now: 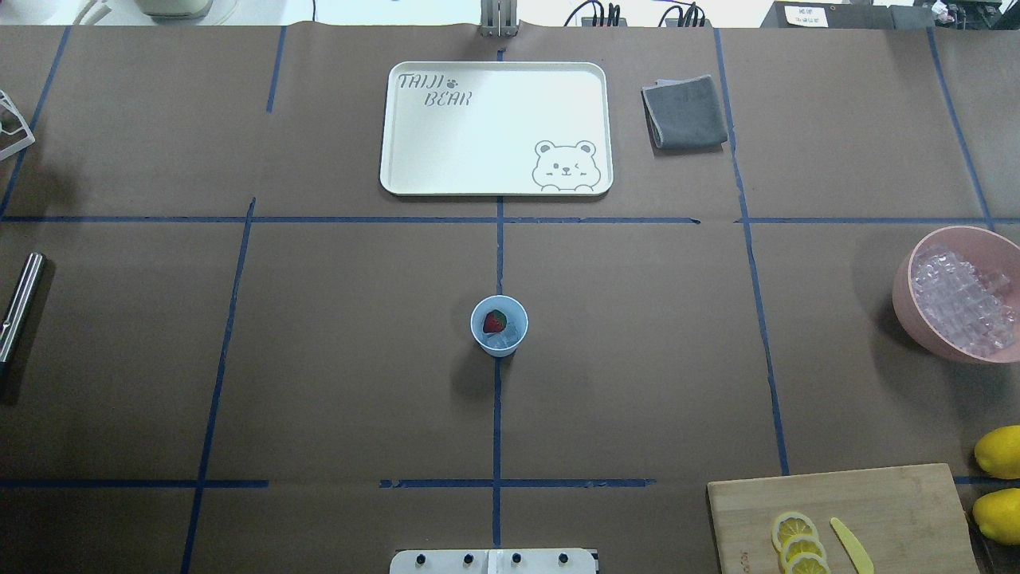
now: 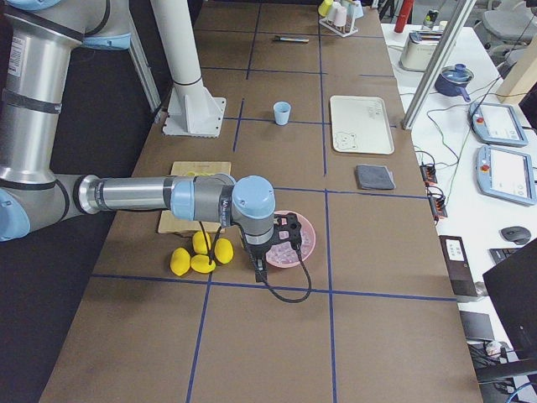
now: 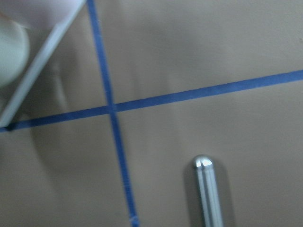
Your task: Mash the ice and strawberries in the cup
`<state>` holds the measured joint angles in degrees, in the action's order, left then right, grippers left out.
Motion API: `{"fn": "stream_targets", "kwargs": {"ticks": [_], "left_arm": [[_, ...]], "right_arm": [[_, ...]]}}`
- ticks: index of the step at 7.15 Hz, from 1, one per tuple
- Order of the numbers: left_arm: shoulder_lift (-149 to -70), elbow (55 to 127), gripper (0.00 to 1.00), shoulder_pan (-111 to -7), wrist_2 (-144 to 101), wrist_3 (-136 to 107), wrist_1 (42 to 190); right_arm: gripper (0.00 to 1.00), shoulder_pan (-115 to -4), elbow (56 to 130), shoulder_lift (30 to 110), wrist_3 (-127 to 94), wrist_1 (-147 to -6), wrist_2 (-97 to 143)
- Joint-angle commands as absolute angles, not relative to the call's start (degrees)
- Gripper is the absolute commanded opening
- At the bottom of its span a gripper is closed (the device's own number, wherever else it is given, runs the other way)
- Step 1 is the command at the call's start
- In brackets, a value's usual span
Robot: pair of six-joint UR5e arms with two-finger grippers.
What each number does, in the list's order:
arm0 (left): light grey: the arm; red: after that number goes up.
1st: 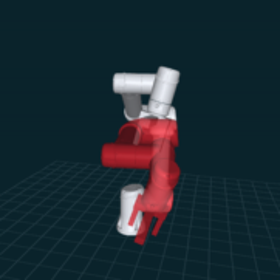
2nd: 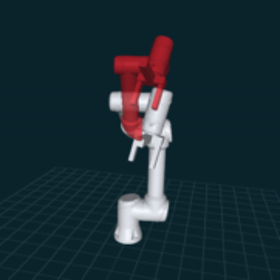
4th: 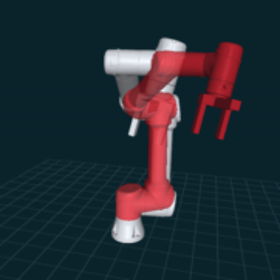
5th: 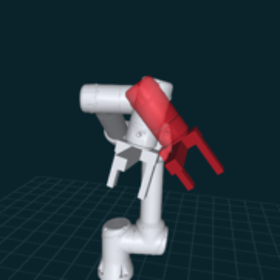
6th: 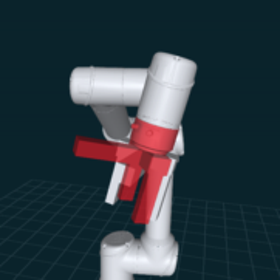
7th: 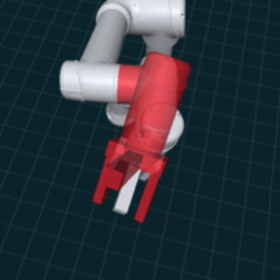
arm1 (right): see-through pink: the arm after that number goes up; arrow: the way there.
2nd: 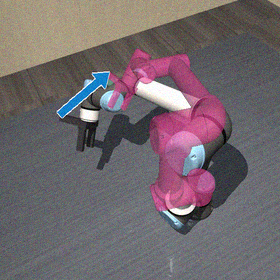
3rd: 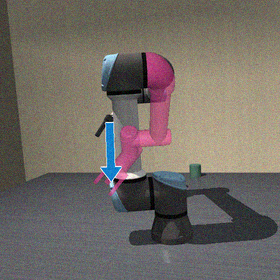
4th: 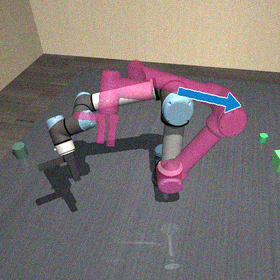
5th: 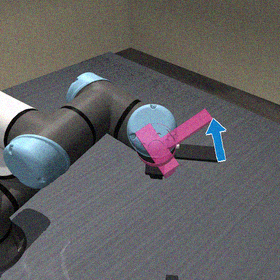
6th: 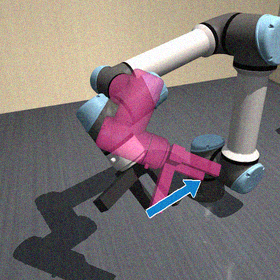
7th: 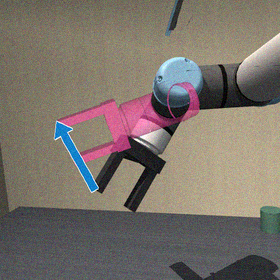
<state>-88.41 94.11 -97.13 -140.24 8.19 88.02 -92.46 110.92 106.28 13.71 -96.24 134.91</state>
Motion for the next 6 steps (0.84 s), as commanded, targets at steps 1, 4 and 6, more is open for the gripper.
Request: {"fn": "stream_targets", "kwargs": {"ticks": [1, 4, 6], "left_arm": [[-87.54, 94.57, 1.00, -97.47, -139.40, 8.61, 88.07], [-85.96, 96.41, 1.00, -96.94, -132.89, 8.17, 87.98], [-85.25, 94.93, 1.00, -96.86, -134.47, 8.17, 88.59]], "right_arm": [[0.99, -92.46, 110.92, 106.26, 13.71, -96.24, 134.91], [0.99, -92.46, 110.92, 106.35, 13.71, -96.24, 135.00], [0.99, -92.46, 110.92, 106.35, 13.71, -96.24, 135.00]]}}
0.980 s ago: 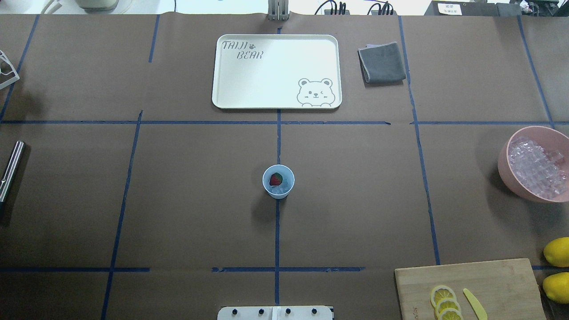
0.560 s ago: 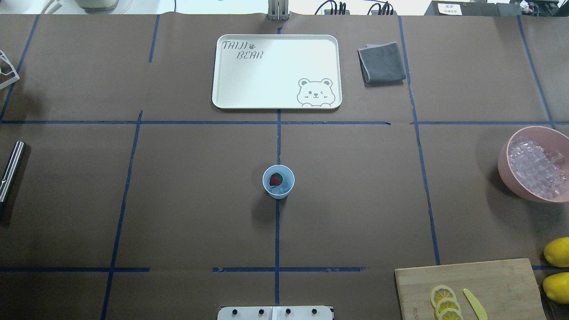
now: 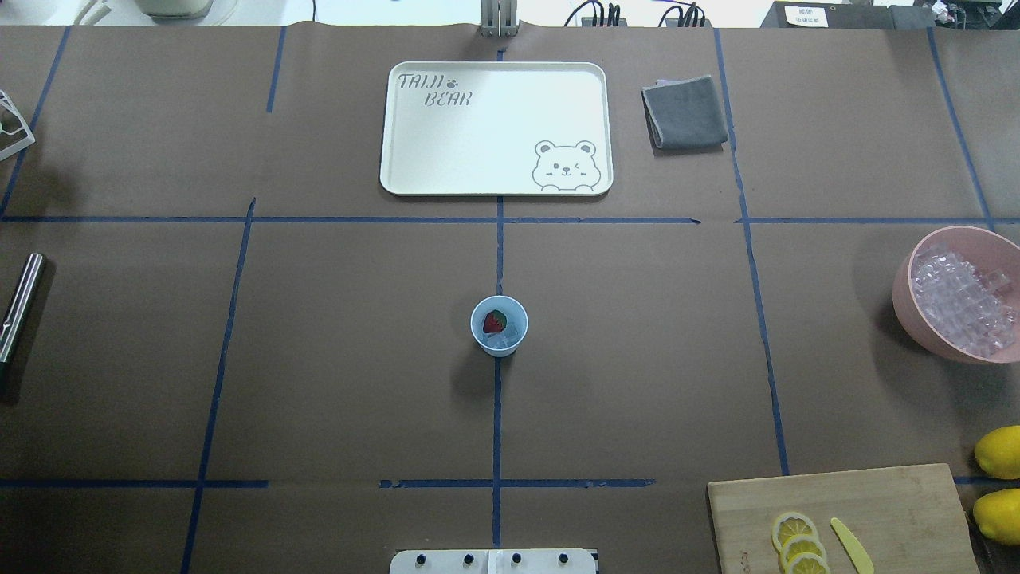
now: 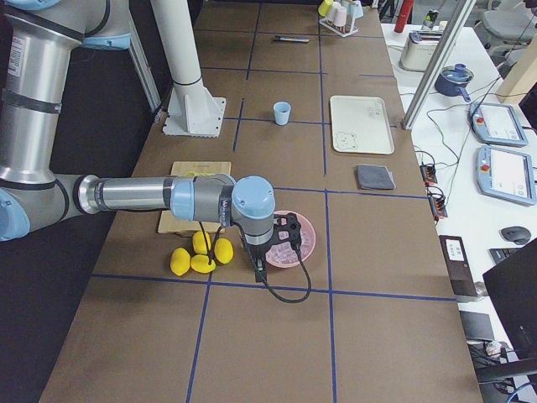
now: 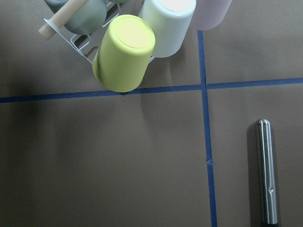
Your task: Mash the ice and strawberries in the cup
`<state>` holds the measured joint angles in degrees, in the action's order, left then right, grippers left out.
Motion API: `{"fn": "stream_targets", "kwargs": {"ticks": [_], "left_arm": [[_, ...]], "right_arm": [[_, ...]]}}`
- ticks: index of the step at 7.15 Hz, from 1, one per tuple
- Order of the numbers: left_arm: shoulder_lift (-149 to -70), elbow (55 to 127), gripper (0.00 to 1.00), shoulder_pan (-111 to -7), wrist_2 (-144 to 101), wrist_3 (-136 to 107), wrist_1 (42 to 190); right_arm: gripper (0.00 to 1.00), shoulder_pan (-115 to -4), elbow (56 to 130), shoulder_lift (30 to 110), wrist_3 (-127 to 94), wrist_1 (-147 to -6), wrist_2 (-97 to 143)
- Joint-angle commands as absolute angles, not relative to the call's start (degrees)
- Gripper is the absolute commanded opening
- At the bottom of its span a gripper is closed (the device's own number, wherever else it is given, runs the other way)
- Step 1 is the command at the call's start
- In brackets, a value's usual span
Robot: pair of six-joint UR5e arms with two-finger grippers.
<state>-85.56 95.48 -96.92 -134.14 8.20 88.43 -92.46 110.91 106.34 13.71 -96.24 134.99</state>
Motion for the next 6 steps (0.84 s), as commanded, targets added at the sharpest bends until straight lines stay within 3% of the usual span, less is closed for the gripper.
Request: {"fn": "stream_targets", "kwargs": {"ticks": [1, 6], "left_arm": [[-85.25, 95.36, 1.00, -96.86, -134.47, 8.26, 88.59], [-83.06, 95.27, 1.00, -96.86, -134.47, 8.70, 88.59]], "right_arm": [[0.99, -92.46, 110.92, 106.35, 13.71, -96.24, 135.00], [0.99, -92.46, 110.92, 106.35, 13.71, -96.24, 135.00]]}}
